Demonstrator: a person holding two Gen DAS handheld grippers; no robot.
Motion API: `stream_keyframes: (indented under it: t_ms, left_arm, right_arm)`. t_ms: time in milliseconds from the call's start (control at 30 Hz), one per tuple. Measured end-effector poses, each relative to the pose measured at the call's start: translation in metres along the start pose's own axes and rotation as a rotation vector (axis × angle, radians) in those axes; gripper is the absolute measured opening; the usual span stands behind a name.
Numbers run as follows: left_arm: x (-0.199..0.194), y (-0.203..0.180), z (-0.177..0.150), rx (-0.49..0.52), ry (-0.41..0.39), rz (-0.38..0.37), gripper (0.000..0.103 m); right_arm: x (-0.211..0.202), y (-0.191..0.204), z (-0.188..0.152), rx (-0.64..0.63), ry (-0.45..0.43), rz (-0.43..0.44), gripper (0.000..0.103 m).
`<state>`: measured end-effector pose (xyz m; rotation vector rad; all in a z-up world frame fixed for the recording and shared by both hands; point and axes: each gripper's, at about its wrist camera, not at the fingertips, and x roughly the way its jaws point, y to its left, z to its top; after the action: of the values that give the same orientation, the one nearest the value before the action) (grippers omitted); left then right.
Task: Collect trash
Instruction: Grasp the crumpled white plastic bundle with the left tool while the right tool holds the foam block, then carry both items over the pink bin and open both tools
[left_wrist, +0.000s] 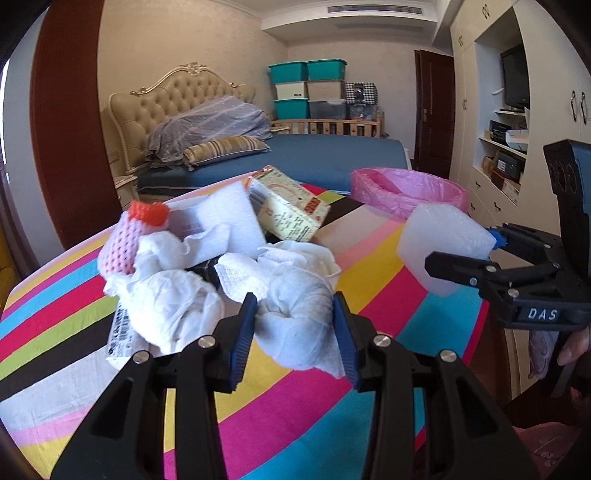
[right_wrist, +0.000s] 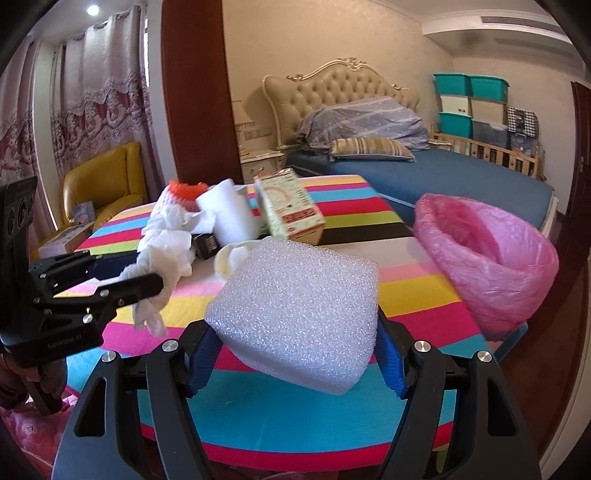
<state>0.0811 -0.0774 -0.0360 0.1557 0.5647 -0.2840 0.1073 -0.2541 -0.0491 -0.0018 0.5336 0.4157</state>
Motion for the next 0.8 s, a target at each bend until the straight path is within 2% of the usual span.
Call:
stream_keyframes:
  t_ms: [200, 433, 800]
  left_arm:
    - [0.017, -0.018, 0.024, 0.029, -0.002, -0.07, 0.041]
    - [0.052, -0.049, 0.066, 0.093, -0.026, -0.153, 0.041]
    - [0.138, -0.091, 0.149, 0.086, -0.02, -0.294, 0.042]
  right_arm:
    - [-0.005, -0.028, 0.008, 0.012, -0.025, -0.055, 0.068]
    - [-0.009, -0.077, 0.021, 0.039, -0.044, -0.142, 0.069]
    - [0.002, -0.16, 0.042, 0.068, -0.057, -0.255, 0.069]
